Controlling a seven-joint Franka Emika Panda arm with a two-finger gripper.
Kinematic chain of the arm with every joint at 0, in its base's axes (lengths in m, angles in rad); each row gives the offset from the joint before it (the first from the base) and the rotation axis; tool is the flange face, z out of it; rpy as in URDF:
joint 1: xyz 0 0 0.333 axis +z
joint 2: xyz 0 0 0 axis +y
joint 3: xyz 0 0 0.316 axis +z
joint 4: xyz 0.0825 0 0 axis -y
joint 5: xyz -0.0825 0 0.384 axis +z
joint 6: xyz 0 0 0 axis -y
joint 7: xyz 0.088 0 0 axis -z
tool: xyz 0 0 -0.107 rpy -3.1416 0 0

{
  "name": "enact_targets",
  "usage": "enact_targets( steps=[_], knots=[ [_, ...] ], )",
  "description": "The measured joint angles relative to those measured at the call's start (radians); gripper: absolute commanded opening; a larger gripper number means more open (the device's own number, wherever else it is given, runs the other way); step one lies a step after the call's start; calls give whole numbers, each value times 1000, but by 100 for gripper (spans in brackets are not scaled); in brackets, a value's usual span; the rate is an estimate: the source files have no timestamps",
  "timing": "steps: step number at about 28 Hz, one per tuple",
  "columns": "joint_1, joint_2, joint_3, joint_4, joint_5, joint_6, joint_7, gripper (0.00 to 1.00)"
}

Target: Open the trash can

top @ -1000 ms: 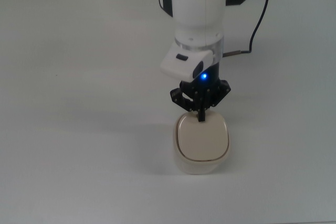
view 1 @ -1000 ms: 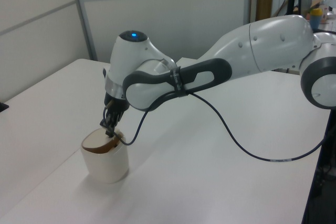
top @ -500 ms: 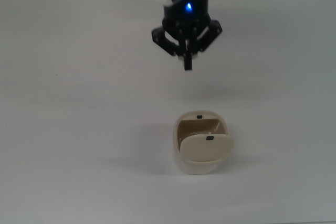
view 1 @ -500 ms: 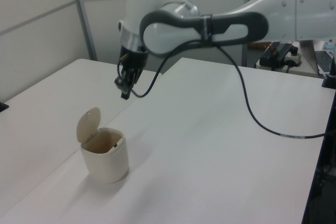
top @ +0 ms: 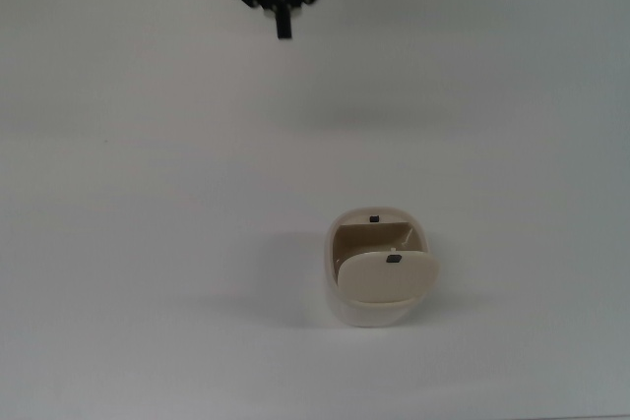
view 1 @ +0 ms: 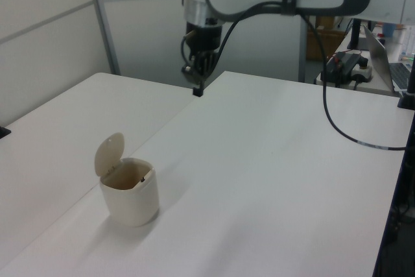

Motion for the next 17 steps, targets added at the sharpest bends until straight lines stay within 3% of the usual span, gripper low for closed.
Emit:
enact_targets(
  steps=[2,4,5,6,7,17],
  knots=[
    [-10,-16,0,0,0,-46,-4,9],
    [-13,-24,0,0,0,-77,-6,31],
    [-14,-27,0,-1,0,-89,-6,50],
    [-14,-28,0,-1,0,-99,-6,92],
    [-15,-28,0,-2,0,-109,-6,100],
    [-15,-26,-1,-17,-19,-116,-6,100]
  ],
)
